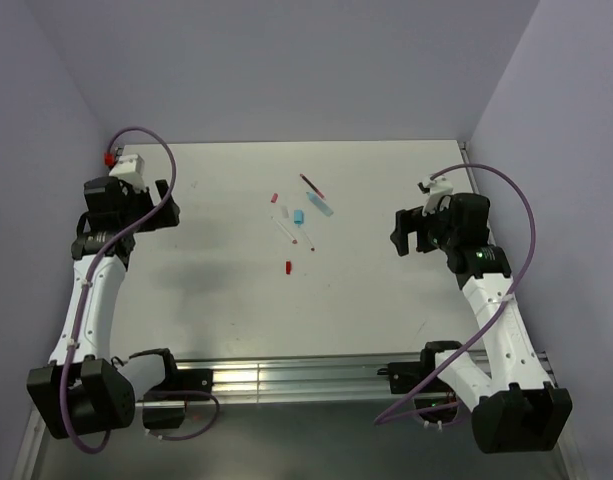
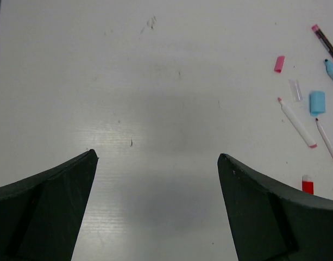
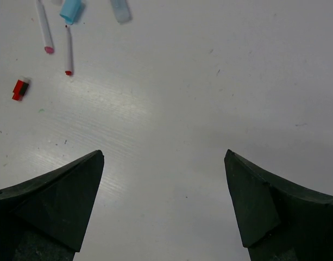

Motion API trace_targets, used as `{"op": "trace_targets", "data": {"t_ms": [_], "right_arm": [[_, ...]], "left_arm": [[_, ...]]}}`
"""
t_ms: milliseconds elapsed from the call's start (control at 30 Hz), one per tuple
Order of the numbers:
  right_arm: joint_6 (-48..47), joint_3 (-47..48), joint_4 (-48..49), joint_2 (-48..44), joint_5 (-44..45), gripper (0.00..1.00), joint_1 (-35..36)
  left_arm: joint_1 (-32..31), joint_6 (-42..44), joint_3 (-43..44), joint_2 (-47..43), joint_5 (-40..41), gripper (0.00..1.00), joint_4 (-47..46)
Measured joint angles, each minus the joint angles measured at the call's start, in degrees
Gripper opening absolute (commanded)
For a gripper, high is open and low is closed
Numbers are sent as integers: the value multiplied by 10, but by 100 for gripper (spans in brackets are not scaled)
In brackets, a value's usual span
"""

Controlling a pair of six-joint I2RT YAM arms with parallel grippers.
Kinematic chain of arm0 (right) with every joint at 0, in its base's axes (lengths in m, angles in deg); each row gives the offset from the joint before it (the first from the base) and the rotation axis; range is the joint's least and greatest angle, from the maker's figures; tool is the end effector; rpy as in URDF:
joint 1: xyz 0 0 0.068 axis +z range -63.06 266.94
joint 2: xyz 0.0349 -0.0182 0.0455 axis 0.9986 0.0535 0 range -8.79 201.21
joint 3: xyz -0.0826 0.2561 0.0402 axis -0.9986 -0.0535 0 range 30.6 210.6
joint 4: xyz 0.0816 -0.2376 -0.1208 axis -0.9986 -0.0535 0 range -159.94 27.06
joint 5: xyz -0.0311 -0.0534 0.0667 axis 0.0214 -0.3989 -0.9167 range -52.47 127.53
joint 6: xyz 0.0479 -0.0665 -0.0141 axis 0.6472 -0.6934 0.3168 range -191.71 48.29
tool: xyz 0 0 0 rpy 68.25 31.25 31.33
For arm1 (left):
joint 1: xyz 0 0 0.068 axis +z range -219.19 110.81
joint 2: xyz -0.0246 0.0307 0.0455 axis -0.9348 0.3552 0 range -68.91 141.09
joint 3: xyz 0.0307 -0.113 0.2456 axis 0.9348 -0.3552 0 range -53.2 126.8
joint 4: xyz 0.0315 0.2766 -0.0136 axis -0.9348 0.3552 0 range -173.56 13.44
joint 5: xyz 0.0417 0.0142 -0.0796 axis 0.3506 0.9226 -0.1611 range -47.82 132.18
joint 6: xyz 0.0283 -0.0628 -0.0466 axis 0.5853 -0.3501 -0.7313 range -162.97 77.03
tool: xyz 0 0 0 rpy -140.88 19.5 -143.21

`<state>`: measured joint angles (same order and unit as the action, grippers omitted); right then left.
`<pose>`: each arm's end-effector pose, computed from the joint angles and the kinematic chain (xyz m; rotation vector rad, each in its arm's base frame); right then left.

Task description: Insert the pens into the pen caps

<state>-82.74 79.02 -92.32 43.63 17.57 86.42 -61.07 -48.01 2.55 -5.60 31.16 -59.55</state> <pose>0.2454 0.0226 0.2853 -0.3935 2.0881 0.2557 0.2935 0.0278 0.2974 -0.1288 2.1114 -0.1720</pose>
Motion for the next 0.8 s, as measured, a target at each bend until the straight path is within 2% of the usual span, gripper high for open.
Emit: {"op": "trace_targets", "data": {"t_ms": [100,233,367,600,767,800], "right_arm": [[1,14,-3,15,-7,100,0],[3,30,-4,34,-11,100,0],[3,34,-5,46,-16,100,0],[2,46,-14,80,-20,100,0],[3,68,-17,124,-25,100,0],[3,73,-17,134,-26,100,0]], "left_arm": [[-15,-7,16,7,22,99,-18],[-52,-41,113,85,58,100,-18],[-125,-84,190,165,105,99,-23],[-263,-180,255,276,186,99,3],[-328,-249,279,354,244,96,29],[-337,-262,280,364,251,92,37]]}}
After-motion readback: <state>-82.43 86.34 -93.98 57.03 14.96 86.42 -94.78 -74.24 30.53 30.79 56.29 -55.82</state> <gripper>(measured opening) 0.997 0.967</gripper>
